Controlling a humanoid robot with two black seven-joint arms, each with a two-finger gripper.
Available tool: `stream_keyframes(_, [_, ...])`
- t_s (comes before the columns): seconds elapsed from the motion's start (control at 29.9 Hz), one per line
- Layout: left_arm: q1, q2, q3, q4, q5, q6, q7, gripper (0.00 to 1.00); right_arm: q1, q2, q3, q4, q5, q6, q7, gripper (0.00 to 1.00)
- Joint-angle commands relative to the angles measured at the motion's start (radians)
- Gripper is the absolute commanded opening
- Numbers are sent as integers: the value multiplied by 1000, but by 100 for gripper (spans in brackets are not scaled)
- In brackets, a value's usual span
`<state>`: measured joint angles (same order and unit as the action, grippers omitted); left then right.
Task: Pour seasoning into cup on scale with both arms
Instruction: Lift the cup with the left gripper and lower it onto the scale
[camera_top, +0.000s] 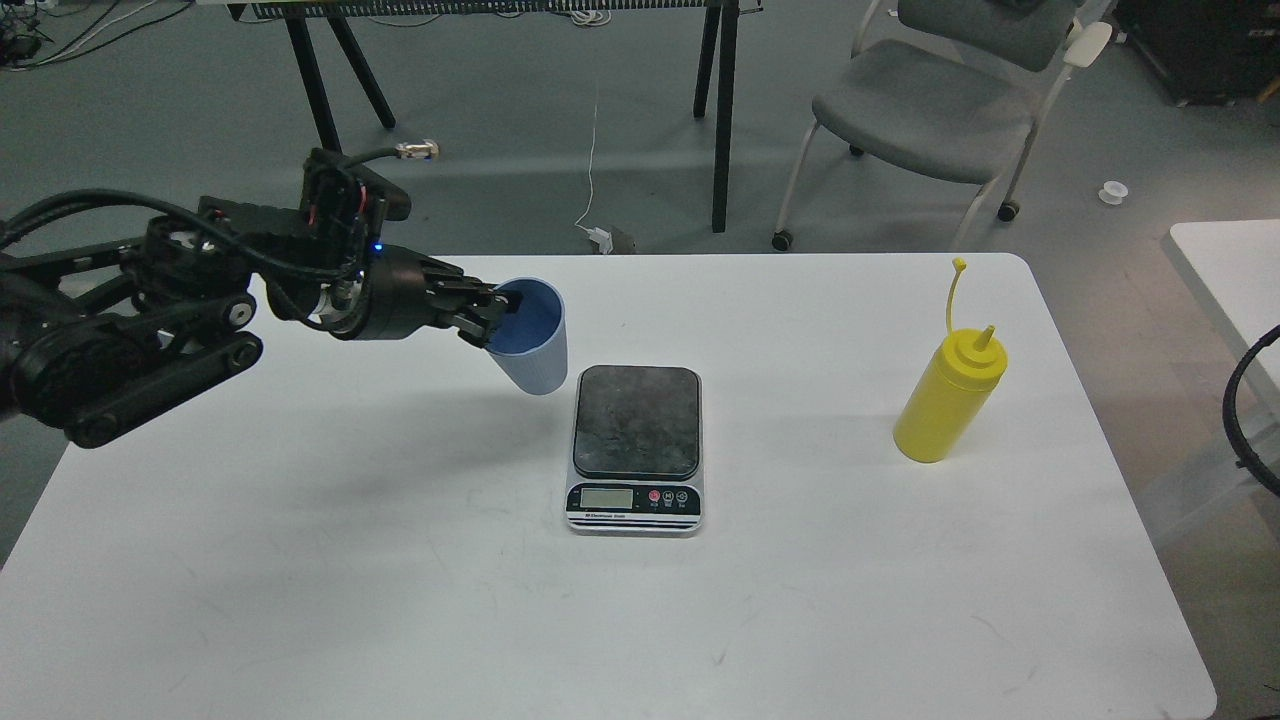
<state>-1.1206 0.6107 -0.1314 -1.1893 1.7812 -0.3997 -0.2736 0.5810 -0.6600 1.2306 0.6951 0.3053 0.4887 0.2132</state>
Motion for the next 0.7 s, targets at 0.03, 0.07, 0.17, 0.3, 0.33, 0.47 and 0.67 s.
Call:
stream_keyframes(0.03, [-1, -106, 4, 13, 6, -19, 39, 0, -6, -21, 4, 0, 2, 0, 0, 100])
stream_keyframes(0.07, [-1, -135, 4, 14, 6, -25, 56, 0, -9, -26, 4, 0, 2, 0, 0, 100])
stream_keyframes(0.17, [1, -187, 4, 34, 4, -34, 86, 1, -20, -26, 6, 0, 2, 0, 0, 100])
stream_keyframes(0.3, [4, -252, 6, 102, 4, -34, 89, 1, -26, -26, 6, 0, 2, 0, 2, 100])
stream_keyframes(0.33, [2, -268, 6, 120, 4, -34, 89, 1, -27, -26, 6, 0, 2, 0, 2, 100])
stream_keyframes(0.47, [2, -318, 29, 189, 4, -33, 88, 2, -29, -27, 6, 0, 2, 0, 2, 100])
stream_keyframes(0.67, [7, -324, 58, 224, 3, -31, 89, 4, -30, -35, 6, 0, 2, 0, 2, 100])
